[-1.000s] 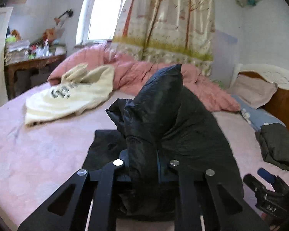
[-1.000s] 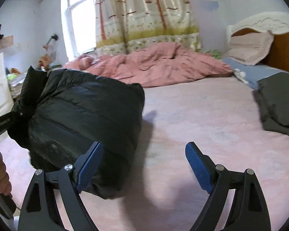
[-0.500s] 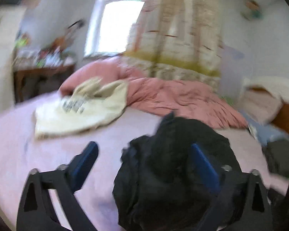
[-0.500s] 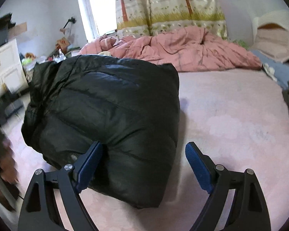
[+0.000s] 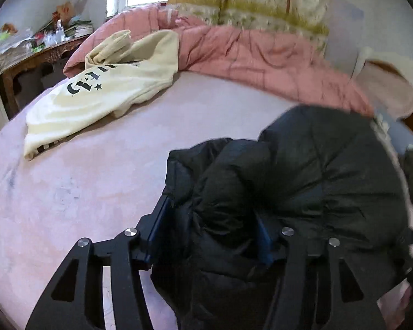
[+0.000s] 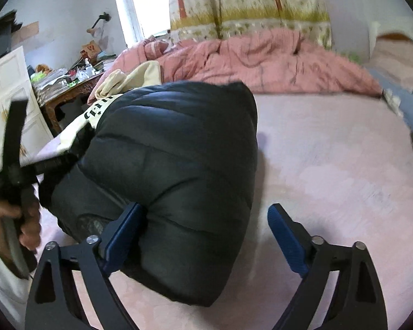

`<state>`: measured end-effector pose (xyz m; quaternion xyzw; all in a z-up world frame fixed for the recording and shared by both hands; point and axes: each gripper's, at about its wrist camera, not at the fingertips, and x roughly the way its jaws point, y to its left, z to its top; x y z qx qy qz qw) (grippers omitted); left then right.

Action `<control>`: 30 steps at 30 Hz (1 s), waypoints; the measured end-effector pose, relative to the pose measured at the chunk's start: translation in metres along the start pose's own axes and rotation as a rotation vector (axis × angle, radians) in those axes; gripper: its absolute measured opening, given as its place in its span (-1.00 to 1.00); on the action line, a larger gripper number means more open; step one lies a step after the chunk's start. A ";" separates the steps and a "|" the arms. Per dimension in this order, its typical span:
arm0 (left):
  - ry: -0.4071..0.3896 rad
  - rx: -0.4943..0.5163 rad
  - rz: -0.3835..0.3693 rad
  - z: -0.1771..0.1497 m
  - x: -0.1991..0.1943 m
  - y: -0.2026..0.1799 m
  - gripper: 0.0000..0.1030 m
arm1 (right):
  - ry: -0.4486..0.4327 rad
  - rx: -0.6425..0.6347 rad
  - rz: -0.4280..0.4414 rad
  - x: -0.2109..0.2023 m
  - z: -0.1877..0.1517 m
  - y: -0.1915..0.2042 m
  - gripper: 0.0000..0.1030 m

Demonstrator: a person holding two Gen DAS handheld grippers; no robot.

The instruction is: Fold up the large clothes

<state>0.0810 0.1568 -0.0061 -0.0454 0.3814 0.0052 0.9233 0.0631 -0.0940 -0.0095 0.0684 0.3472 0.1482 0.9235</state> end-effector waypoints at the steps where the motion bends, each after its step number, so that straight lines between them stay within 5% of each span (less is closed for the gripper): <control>1: 0.016 -0.025 -0.007 -0.004 0.002 0.003 0.09 | 0.009 0.019 0.006 0.003 -0.001 -0.002 0.89; 7: -0.008 -0.037 -0.021 -0.017 -0.008 0.007 0.22 | 0.032 0.011 0.008 0.007 -0.009 -0.003 0.93; 11: -0.043 -0.160 -0.164 -0.034 -0.040 0.026 0.98 | 0.004 0.012 0.027 -0.006 -0.010 -0.009 0.93; 18: 0.156 -0.341 -0.348 -0.061 0.007 0.042 1.00 | 0.169 0.187 0.263 0.033 -0.021 -0.019 0.86; 19: 0.156 -0.325 -0.345 -0.059 0.007 0.039 0.95 | 0.152 0.182 0.254 0.034 -0.022 -0.019 0.78; 20: 0.149 -0.317 -0.363 -0.058 0.005 0.036 0.56 | 0.134 0.165 0.244 0.031 -0.021 -0.017 0.56; 23: 0.101 -0.310 -0.442 -0.054 -0.009 0.026 -0.18 | 0.078 0.088 0.206 0.017 -0.016 -0.010 0.10; 30: -0.058 -0.213 -0.363 -0.034 -0.071 -0.028 -0.39 | -0.013 0.114 0.167 -0.042 0.003 -0.028 -0.07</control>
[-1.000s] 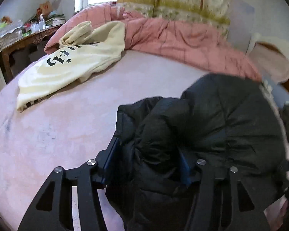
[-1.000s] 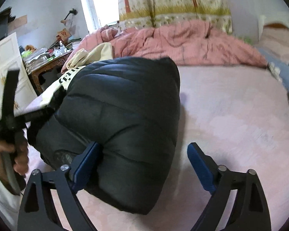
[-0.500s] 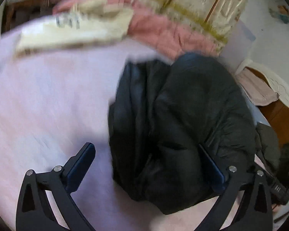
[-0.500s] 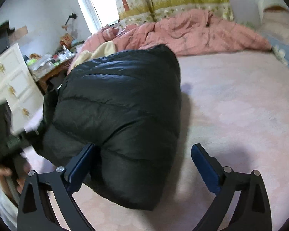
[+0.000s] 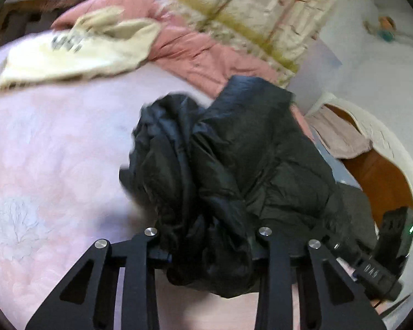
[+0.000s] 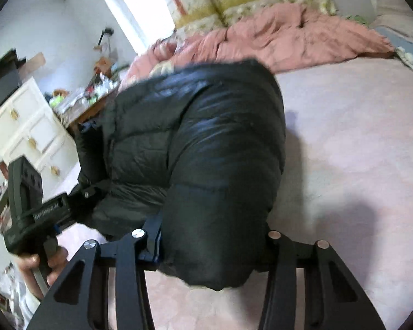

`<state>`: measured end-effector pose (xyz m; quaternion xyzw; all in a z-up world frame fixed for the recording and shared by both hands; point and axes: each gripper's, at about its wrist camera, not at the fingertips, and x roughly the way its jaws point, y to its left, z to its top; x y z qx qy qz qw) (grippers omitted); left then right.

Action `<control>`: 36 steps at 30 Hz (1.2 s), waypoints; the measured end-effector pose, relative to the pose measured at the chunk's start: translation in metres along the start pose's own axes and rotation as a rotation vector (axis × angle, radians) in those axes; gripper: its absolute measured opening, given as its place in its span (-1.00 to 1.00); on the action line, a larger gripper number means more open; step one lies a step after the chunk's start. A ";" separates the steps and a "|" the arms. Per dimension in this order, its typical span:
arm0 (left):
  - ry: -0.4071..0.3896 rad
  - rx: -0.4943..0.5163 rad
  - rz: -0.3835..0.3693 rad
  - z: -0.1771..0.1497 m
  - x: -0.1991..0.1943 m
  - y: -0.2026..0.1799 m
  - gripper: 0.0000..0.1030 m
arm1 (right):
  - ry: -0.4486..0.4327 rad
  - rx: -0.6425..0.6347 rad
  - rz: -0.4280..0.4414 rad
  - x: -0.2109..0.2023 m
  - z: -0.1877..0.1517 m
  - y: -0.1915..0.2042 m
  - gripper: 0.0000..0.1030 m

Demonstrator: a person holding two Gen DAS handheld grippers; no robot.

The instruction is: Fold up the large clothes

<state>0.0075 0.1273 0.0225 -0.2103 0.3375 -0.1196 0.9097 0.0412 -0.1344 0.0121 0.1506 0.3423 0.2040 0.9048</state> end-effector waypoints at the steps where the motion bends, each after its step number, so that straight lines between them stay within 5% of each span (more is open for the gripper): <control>1: -0.007 0.034 -0.005 0.001 -0.001 -0.016 -0.39 | -0.015 -0.010 -0.015 -0.010 0.003 -0.002 -0.07; 9: -0.061 0.224 -0.194 0.013 0.015 -0.168 -0.41 | -0.217 -0.078 -0.195 -0.144 0.041 -0.057 -0.07; 18: -0.118 0.539 -0.482 0.033 0.063 -0.398 -0.41 | -0.478 0.027 -0.449 -0.302 0.081 -0.189 -0.05; 22: -0.139 0.565 -0.646 0.017 0.118 -0.467 -0.40 | -0.581 0.060 -0.613 -0.350 0.088 -0.253 -0.03; 25: -0.078 0.588 -0.634 -0.015 0.177 -0.497 -0.40 | -0.611 0.143 -0.690 -0.353 0.084 -0.301 0.00; 28: 0.002 0.578 -0.575 -0.041 0.234 -0.503 -0.40 | -0.493 0.175 -0.819 -0.319 0.074 -0.355 0.00; 31: 0.041 0.617 -0.508 -0.061 0.277 -0.500 -0.37 | -0.444 0.221 -0.803 -0.300 0.055 -0.392 0.05; 34: 0.053 0.611 -0.501 -0.065 0.286 -0.503 -0.19 | -0.463 0.178 -0.855 -0.293 0.045 -0.394 0.38; 36: 0.062 0.595 -0.513 -0.061 0.284 -0.500 -0.12 | -0.486 0.171 -0.918 -0.294 0.047 -0.394 0.78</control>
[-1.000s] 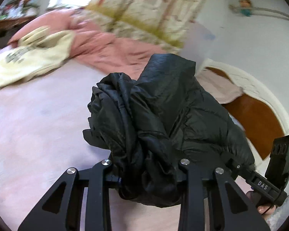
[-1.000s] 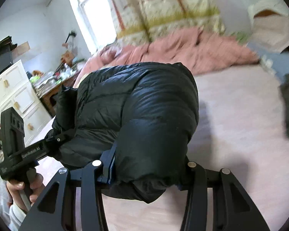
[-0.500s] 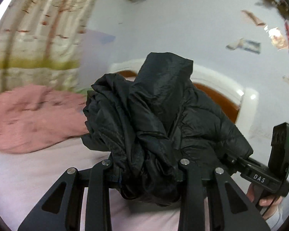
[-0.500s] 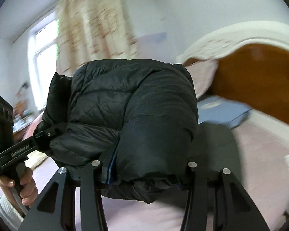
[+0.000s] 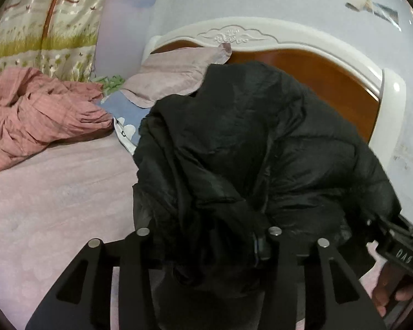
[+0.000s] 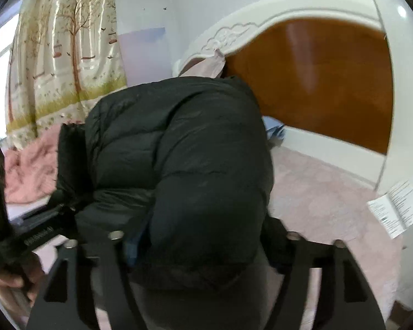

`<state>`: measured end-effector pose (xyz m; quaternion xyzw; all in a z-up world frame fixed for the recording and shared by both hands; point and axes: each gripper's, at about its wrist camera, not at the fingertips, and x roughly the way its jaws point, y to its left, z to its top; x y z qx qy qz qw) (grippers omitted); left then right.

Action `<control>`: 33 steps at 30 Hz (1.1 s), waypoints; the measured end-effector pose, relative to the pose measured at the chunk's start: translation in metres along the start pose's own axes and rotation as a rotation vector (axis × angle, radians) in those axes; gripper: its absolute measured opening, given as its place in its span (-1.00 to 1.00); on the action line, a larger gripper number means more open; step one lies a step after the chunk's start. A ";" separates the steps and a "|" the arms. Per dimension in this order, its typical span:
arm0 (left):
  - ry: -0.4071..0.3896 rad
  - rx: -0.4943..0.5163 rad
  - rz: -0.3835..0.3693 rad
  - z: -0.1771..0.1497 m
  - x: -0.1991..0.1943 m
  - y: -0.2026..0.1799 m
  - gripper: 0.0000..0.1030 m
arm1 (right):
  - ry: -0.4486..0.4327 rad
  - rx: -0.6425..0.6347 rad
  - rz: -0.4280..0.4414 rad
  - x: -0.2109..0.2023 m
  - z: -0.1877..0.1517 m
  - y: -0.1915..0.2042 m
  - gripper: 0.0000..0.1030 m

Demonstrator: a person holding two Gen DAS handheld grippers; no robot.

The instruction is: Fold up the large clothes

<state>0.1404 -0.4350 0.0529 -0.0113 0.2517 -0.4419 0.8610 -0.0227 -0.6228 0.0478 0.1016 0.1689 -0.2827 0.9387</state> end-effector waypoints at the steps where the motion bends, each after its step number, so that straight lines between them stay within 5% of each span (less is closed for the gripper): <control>1: -0.001 0.008 0.010 -0.001 -0.002 -0.005 -0.06 | -0.008 0.012 -0.011 -0.003 -0.002 0.003 0.84; 3: -0.009 0.040 0.032 0.003 -0.010 -0.011 0.05 | -0.011 0.043 0.005 -0.008 0.002 0.008 0.88; 5: -0.069 0.089 0.127 0.006 -0.030 -0.016 0.76 | -0.025 0.049 -0.019 -0.021 0.004 0.008 0.88; 7: -0.158 0.122 0.193 0.004 -0.063 -0.026 0.94 | -0.045 0.022 -0.056 -0.039 0.008 0.016 0.88; 13: -0.319 0.100 0.241 0.017 -0.166 -0.024 0.99 | -0.126 0.038 -0.027 -0.109 0.022 0.037 1.00; 20: -0.433 0.109 0.320 -0.003 -0.269 -0.009 0.99 | -0.194 0.036 0.175 -0.187 0.017 0.098 1.00; 26: -0.416 0.094 0.406 -0.046 -0.288 0.028 0.99 | -0.188 -0.045 0.199 -0.199 -0.031 0.155 1.00; 29: -0.382 0.098 0.516 -0.076 -0.280 0.045 0.99 | -0.181 -0.084 0.181 -0.189 -0.063 0.174 1.00; 33: -0.312 0.117 0.536 -0.110 -0.258 0.065 0.99 | -0.121 -0.040 0.190 -0.163 -0.093 0.179 1.00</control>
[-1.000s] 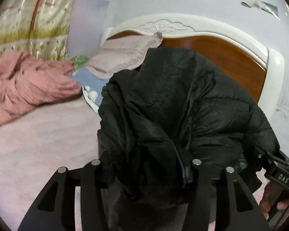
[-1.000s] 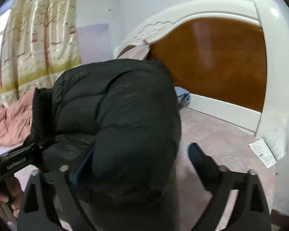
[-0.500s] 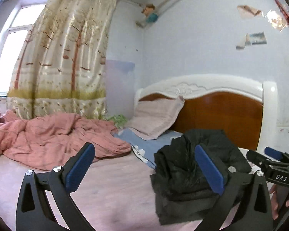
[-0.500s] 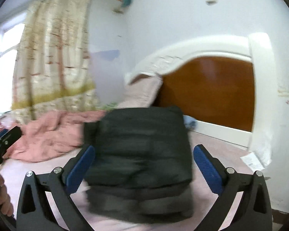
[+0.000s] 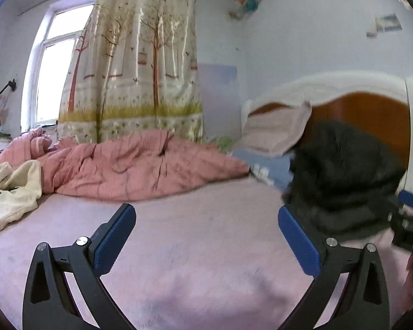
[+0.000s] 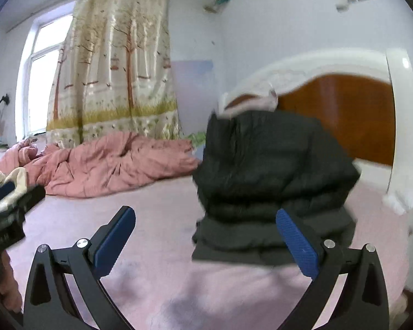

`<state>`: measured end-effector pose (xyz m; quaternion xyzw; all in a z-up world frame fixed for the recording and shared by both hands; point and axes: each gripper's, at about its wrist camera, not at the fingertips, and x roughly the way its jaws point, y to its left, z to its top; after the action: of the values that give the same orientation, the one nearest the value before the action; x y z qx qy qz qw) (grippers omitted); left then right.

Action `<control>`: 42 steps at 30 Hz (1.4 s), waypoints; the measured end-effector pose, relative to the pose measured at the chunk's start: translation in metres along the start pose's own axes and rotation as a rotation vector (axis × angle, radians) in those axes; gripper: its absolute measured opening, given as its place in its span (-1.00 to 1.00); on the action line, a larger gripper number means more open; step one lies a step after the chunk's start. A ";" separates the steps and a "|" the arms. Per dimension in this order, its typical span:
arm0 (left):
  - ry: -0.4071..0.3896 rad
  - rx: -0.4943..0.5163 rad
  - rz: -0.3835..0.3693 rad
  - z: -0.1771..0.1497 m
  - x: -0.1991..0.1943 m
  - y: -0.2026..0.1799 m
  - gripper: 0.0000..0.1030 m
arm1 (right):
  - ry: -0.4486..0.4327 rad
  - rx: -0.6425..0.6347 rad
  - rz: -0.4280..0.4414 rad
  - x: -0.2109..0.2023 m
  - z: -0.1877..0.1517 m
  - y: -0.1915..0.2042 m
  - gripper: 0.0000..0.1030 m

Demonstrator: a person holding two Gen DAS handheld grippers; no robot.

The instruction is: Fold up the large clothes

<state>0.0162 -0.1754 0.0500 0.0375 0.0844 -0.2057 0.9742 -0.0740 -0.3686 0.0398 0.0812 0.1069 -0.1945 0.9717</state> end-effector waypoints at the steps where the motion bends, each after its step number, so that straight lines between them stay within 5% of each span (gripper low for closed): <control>1: 0.003 0.019 0.002 -0.009 0.002 0.000 0.99 | 0.014 0.000 -0.007 0.006 -0.006 0.000 1.00; 5: -0.015 0.049 0.024 -0.033 0.003 -0.005 0.99 | 0.071 -0.019 -0.054 0.023 -0.022 0.001 1.00; 12: -0.051 0.061 0.036 -0.037 -0.003 -0.007 0.99 | 0.031 -0.046 -0.121 0.017 -0.027 0.003 1.00; 19: -0.055 0.046 0.045 -0.037 -0.004 -0.004 1.00 | -0.023 -0.119 -0.132 0.004 -0.026 0.015 1.00; 42: -0.015 -0.028 0.028 -0.037 0.002 0.014 1.00 | -0.011 -0.124 -0.144 0.006 -0.023 0.011 1.00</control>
<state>0.0182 -0.1600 0.0134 0.0233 0.0796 -0.1910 0.9781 -0.0681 -0.3558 0.0176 0.0120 0.1191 -0.2572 0.9589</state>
